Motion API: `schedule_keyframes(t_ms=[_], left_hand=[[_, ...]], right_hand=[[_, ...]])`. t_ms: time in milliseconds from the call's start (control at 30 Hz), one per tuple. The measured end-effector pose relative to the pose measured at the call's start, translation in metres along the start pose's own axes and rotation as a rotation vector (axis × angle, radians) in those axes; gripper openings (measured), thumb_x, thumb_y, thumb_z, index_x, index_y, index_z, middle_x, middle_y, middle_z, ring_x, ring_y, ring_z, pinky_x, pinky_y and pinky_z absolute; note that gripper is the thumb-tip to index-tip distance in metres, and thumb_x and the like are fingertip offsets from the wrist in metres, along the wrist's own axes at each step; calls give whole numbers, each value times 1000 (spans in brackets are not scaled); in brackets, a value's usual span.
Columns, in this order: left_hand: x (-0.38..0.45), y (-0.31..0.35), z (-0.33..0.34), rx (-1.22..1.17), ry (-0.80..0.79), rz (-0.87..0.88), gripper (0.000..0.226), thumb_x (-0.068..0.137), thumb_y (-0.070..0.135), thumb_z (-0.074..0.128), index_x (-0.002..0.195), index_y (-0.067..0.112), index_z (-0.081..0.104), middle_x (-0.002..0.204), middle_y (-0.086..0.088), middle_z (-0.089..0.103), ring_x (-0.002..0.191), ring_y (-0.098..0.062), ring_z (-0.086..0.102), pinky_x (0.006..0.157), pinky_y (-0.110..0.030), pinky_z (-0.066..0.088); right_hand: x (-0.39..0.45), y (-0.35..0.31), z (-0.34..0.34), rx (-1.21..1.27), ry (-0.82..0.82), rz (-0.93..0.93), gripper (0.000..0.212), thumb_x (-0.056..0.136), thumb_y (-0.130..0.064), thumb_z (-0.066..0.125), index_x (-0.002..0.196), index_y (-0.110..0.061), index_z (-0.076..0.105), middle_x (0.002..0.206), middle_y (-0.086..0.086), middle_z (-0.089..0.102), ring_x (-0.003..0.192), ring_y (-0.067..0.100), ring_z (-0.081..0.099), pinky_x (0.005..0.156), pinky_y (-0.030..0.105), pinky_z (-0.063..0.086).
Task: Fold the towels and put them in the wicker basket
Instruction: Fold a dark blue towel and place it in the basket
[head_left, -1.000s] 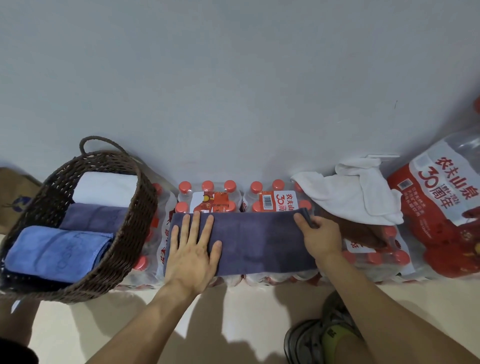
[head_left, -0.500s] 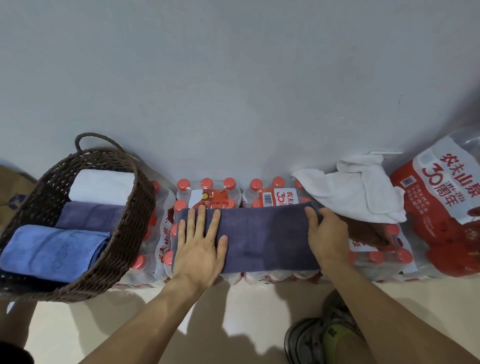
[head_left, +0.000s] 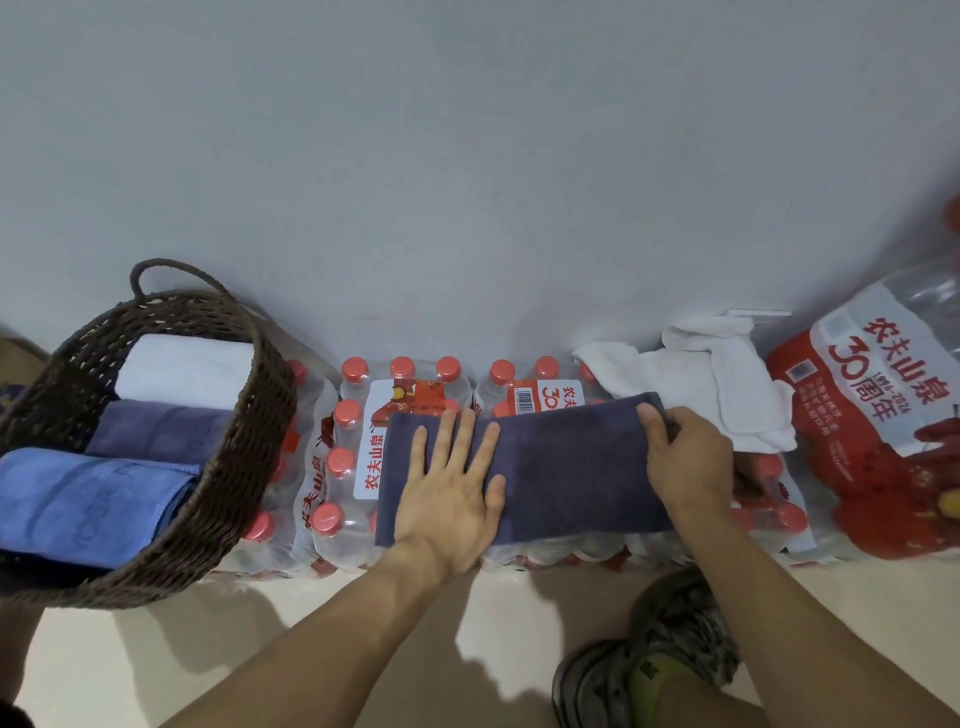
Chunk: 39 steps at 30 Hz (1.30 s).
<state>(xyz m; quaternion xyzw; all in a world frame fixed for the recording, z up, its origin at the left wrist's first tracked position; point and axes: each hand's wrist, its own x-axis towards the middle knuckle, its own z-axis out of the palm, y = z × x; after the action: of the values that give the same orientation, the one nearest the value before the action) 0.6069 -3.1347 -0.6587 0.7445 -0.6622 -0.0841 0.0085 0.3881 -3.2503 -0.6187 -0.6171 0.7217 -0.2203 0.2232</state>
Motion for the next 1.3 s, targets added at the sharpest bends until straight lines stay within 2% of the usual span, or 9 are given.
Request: schedule_keyframes(t_ms=[233, 333, 400, 467, 567, 700, 933, 1200, 1300], left_hand=[[0, -2, -8, -161, 42, 21, 60, 100, 49, 10, 154, 31, -10, 164, 3, -9, 149, -17, -19, 119, -41, -16], [-4, 0, -27, -597, 258, -33, 49, 96, 31, 48, 144, 21, 42, 151, 3, 39, 141, -16, 32, 119, -33, 23], [-7, 1, -45, -875, 323, -162, 23, 94, 18, 56, 115, 17, 63, 116, 2, 62, 103, -11, 59, 93, -23, 48], [-8, 3, -66, -1348, 124, -367, 12, 97, 16, 56, 102, 13, 66, 95, -5, 68, 79, -13, 66, 73, -24, 56], [-11, -4, -86, -1835, -270, -531, 34, 98, 39, 50, 109, 13, 69, 96, -10, 72, 89, -27, 70, 84, -45, 57], [-17, -23, -86, -2013, -286, -563, 47, 96, 44, 52, 119, 7, 68, 117, -19, 69, 112, -36, 64, 103, -50, 47], [-19, -49, -61, -1471, -48, -610, 25, 92, 5, 62, 116, 10, 59, 104, -12, 73, 99, -30, 69, 94, -50, 53], [-9, -66, -53, -764, 2, -450, 14, 92, 23, 60, 104, 22, 52, 75, 10, 61, 69, -7, 57, 55, -20, 38], [-14, -70, -55, -529, 71, -467, 24, 88, 32, 63, 106, 18, 55, 81, 0, 66, 78, -23, 62, 59, -28, 39]], right_hand=[[14, -29, -27, -130, -321, -27, 26, 95, -34, 60, 84, -11, 63, 89, 9, 70, 75, 21, 57, 70, 31, 44], [12, -58, -41, 49, -505, -10, 16, 87, -33, 72, 85, -18, 67, 81, -2, 71, 75, 17, 67, 67, 33, 55], [1, -79, -39, 166, -551, -43, 15, 81, -31, 79, 83, -24, 65, 66, -10, 70, 63, 10, 69, 52, 26, 53], [-14, -99, -26, 263, -587, -76, 18, 79, -26, 81, 85, -24, 65, 63, -9, 69, 58, 7, 69, 47, 24, 51], [-46, -117, 4, 363, -638, -124, 15, 82, -27, 78, 92, -26, 67, 73, -9, 72, 66, 7, 71, 53, 26, 55], [-79, -125, 36, 486, -748, -138, 20, 86, -25, 74, 104, -29, 67, 89, -10, 73, 72, 10, 74, 73, 23, 59], [-93, -119, 54, 85, -486, -372, 31, 85, -24, 72, 115, -25, 64, 93, -16, 62, 81, 1, 61, 85, 18, 49], [-101, -106, 70, -210, -603, -543, 58, 94, -48, 54, 148, -33, 37, 133, -1, 40, 115, 16, 48, 96, 29, 46], [-106, -104, 78, -312, -581, -570, 62, 96, -52, 47, 152, -35, 25, 132, 3, 35, 115, 19, 45, 91, 32, 48]])
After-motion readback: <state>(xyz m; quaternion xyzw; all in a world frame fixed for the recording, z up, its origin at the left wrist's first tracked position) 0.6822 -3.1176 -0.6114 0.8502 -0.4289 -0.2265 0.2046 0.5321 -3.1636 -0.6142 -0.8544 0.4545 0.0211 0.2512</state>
